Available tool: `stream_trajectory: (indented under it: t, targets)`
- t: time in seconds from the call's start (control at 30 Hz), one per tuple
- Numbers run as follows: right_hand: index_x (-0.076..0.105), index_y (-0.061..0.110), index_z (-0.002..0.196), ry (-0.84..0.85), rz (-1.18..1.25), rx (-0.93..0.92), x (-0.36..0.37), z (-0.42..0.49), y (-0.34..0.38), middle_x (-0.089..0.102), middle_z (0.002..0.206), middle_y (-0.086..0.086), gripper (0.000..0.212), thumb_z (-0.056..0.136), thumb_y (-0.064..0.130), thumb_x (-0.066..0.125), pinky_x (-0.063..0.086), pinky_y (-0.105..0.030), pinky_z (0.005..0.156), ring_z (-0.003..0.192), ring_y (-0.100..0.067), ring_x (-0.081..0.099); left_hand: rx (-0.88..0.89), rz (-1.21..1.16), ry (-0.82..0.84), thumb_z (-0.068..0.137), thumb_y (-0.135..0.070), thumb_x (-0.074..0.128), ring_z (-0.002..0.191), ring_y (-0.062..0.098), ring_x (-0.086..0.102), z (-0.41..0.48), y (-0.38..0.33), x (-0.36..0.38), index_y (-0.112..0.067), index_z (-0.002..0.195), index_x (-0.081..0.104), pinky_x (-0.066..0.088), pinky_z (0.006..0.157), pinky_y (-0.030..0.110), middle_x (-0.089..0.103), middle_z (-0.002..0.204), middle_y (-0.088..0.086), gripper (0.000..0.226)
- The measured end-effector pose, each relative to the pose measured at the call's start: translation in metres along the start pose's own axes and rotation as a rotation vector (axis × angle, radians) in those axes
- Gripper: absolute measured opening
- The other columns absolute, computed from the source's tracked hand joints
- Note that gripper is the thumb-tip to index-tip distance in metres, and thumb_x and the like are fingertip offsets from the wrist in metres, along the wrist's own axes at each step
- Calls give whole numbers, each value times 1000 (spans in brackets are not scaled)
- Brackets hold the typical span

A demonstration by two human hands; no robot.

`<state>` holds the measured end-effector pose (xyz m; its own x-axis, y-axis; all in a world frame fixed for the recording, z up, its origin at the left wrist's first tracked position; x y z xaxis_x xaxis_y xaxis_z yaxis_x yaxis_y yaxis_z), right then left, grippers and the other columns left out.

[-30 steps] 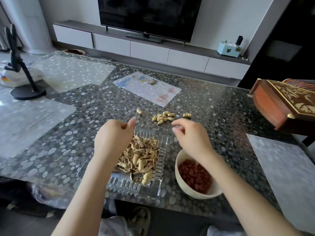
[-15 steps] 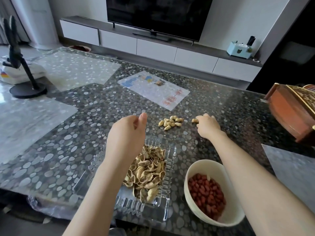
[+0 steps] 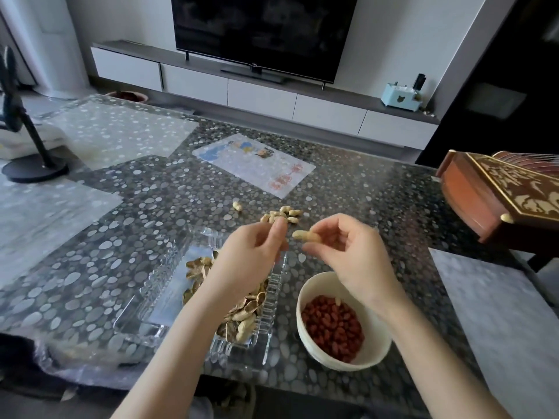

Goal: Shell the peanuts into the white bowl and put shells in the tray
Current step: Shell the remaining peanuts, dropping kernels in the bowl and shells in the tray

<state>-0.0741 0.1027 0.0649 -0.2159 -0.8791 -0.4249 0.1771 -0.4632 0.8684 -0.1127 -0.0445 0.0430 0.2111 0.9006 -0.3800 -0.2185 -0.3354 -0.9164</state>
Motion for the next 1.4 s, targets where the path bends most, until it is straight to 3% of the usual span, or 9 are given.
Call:
stream_trajectory:
  t: [0.17,0.27,0.37,0.53,0.8,0.9,1.1,1.27,1.4]
  targets:
    - [64,25,78,-43,21,-2,-9,-42,11,68,76,8,19,71,19,81,50,-15,66,70,-5,63,2,-194,244,88,-48,48,53,5,40,-24,-10,30,-14,83,71,31,55,20,56,60,-9,41]
    - [67,23,87,-80,215,47,-19,-57,6,71,82,6,26,64,28,79,55,-24,75,80,-10,68,-50,-504,378,84,-35,54,56,6,38,-37,-18,47,-4,80,61,34,56,17,46,59,-6,32]
    - [72,23,91,-92,359,63,-21,-68,1,74,92,3,25,68,30,74,55,-30,83,91,-12,70,-102,-711,459,86,-23,56,59,6,44,-46,-25,60,-11,73,64,42,60,15,49,61,-4,19]
    - [72,14,96,-103,472,83,-24,-72,-1,73,102,3,26,78,32,66,52,-35,91,101,-14,68,-96,-714,516,85,-28,59,59,7,46,-48,-31,71,-12,71,67,44,60,16,51,62,0,23]
    - [64,12,87,-188,212,-35,-33,-72,3,67,86,0,27,96,29,46,54,-28,77,86,-15,67,-7,-459,444,83,-34,58,55,5,49,-48,-38,82,-22,59,66,42,57,13,55,57,-5,28]
    - [58,11,78,-251,73,-102,-33,-73,8,59,78,3,30,97,23,38,46,-13,69,78,-9,61,-14,-404,440,84,-36,59,59,8,53,-48,-36,85,-24,62,70,45,60,16,60,61,-1,27]
    - [53,26,71,-309,-36,-95,-37,-74,5,56,75,5,30,96,22,37,40,-8,65,75,-7,57,15,-323,352,82,-43,57,58,6,52,-42,-33,73,-9,77,69,43,58,15,60,60,-3,36]
    - [59,31,76,-114,-2,4,-24,-72,-1,62,71,11,32,101,26,41,41,-9,64,70,1,58,65,-408,233,79,-41,58,64,4,55,-38,-36,62,-1,86,66,45,62,14,62,69,2,41]
    - [61,36,66,27,161,105,-15,-74,-3,58,59,6,31,94,39,48,42,-18,56,54,-2,51,70,-418,217,78,-41,59,64,-1,58,-38,-36,59,-12,94,69,45,65,13,65,69,-5,34]
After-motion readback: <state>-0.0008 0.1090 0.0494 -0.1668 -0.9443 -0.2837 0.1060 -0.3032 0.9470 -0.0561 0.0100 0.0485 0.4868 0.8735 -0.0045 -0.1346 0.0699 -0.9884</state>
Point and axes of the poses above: each hand's wrist, its own z-axis towards the middle knuckle, its own x-axis out of the palm, y = z × x, the point moved 8 cm from there along z, towards the middle knuckle
